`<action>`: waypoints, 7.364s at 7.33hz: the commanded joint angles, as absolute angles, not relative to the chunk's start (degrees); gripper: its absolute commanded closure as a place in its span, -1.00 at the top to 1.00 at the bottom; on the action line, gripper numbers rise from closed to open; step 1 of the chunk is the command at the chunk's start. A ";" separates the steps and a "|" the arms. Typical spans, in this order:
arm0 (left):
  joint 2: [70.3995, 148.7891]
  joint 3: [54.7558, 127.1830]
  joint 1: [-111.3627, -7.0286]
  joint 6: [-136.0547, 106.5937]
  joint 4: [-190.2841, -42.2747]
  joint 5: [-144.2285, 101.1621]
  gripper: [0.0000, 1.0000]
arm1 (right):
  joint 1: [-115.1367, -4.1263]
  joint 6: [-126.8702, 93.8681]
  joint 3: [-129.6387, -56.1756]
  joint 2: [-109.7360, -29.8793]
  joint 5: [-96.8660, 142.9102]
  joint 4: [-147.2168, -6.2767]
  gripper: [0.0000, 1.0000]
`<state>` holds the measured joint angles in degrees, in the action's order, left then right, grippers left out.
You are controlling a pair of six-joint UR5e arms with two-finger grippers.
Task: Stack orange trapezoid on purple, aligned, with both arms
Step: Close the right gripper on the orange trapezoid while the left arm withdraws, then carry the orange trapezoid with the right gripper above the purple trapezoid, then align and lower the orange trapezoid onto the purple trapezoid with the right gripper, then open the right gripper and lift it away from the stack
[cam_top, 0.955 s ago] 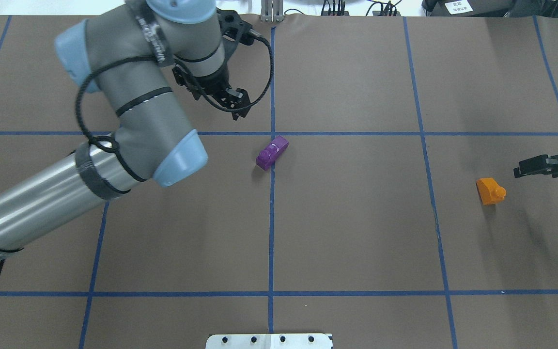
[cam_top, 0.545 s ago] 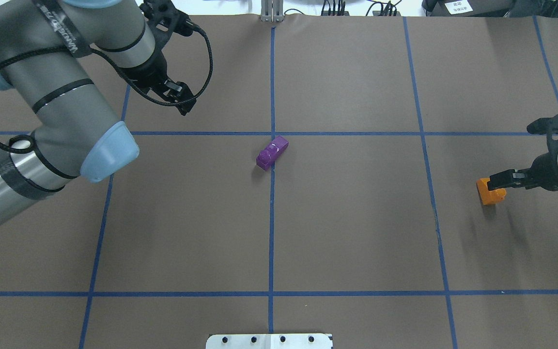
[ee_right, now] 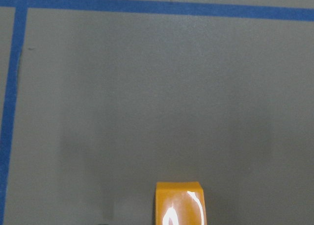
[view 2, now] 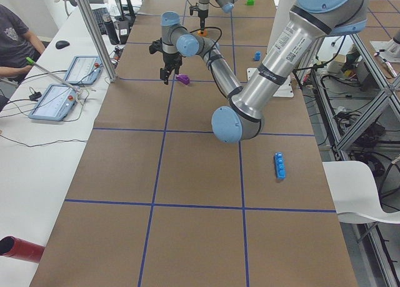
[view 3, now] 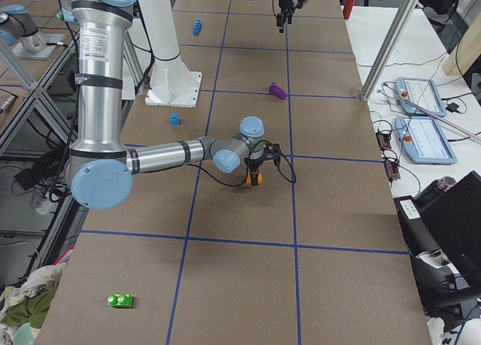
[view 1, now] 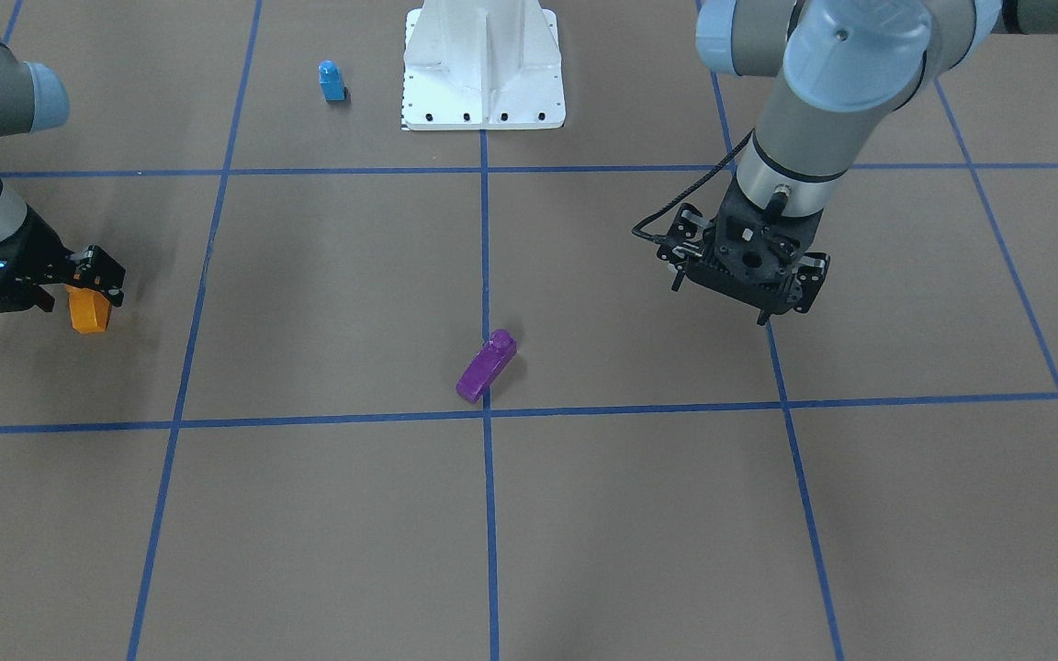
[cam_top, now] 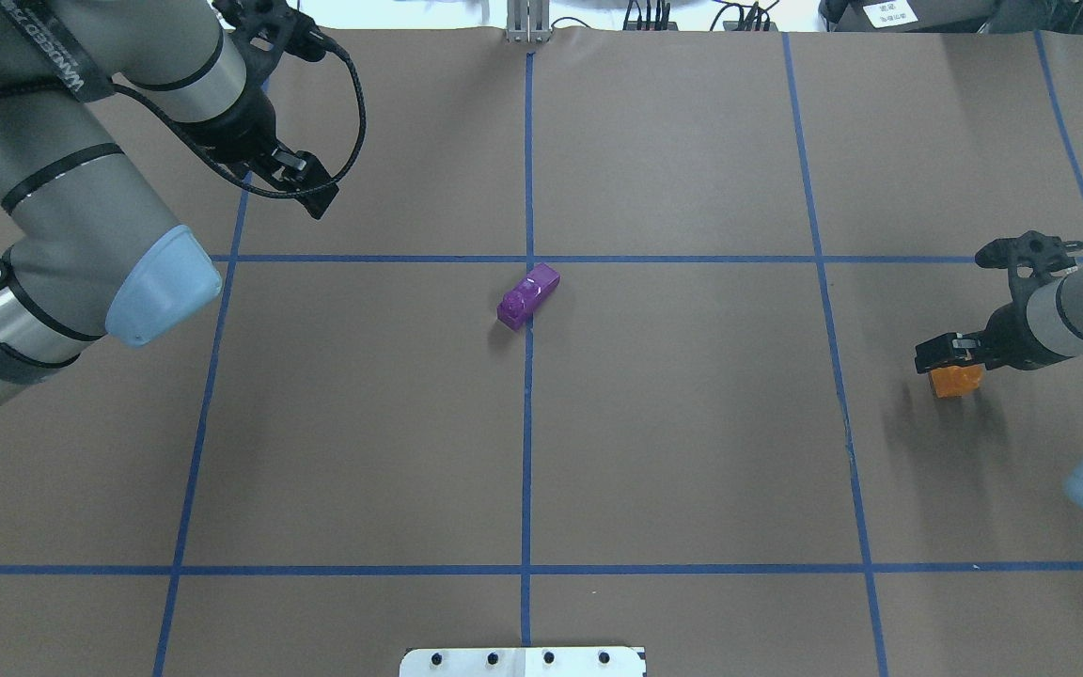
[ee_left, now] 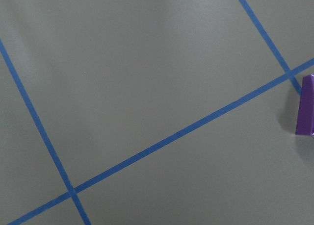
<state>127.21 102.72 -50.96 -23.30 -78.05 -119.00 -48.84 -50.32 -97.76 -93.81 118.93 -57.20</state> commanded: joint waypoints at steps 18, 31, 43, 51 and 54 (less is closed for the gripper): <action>104.24 98.73 -77.05 16.13 -78.57 -126.12 1.00 | -38.95 -89.50 -82.76 -34.41 116.99 -97.30 -1.00; 104.24 94.75 -79.19 20.39 -79.01 -126.21 1.00 | -33.40 -115.22 -70.66 -31.38 111.45 -89.91 -1.00; 104.24 92.20 -79.10 20.21 -81.65 -126.21 1.00 | -31.73 -111.97 -70.31 -32.43 108.19 -89.56 -1.00; 103.80 92.11 -81.28 20.39 -82.79 -126.38 1.00 | -43.65 -94.50 -93.43 -44.31 117.14 -92.53 1.00; 100.81 92.72 -83.23 19.51 -84.11 -126.21 1.00 | -61.63 -60.06 -103.88 -65.50 129.42 -92.37 1.00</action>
